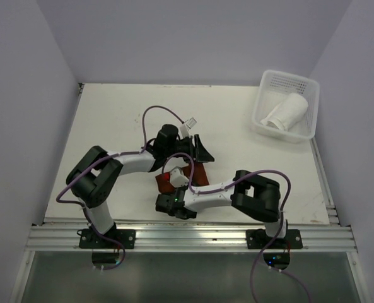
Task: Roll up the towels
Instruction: Roll the towel
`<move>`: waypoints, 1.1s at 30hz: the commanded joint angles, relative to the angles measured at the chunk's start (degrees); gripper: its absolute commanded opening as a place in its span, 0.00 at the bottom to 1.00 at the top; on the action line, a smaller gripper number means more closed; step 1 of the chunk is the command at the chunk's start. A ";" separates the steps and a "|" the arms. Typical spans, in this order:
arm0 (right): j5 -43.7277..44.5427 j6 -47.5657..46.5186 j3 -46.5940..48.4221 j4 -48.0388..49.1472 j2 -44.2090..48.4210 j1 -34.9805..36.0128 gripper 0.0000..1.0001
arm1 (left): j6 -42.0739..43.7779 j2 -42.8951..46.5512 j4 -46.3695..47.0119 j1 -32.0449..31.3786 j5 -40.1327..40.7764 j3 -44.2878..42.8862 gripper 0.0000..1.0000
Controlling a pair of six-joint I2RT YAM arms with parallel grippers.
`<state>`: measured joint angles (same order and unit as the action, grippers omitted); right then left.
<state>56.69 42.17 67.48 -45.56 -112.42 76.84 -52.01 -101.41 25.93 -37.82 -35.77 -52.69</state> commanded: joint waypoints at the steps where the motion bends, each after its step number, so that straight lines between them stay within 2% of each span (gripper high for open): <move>1: 1.58 2.65 2.82 -6.11 -2.71 0.24 0.03 | -0.90 2.79 3.51 -0.41 -1.23 2.58 0.52; 16: 1.85 0.37 8.63 -10.25 -9.31 1.21 0.06 | 1.03 -0.98 5.98 -1.02 -2.99 8.30 0.52; 22: 1.85 -0.51 8.81 -9.64 -8.69 1.56 0.17 | 3.49 -3.27 3.78 -0.76 -0.80 9.88 0.52; 26: 1.32 0.36 7.58 -8.50 -6.33 1.47 0.34 | 6.47 -5.46 2.47 0.03 1.13 10.67 0.51; 33: 0.28 3.44 3.01 -7.01 2.72 1.47 0.45 | 7.45 -7.85 4.13 2.40 1.84 13.05 0.48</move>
<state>58.22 41.93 71.77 -54.89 -116.62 78.43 -48.73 -106.94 33.08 -36.01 -37.65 -42.15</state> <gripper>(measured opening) 0.442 0.477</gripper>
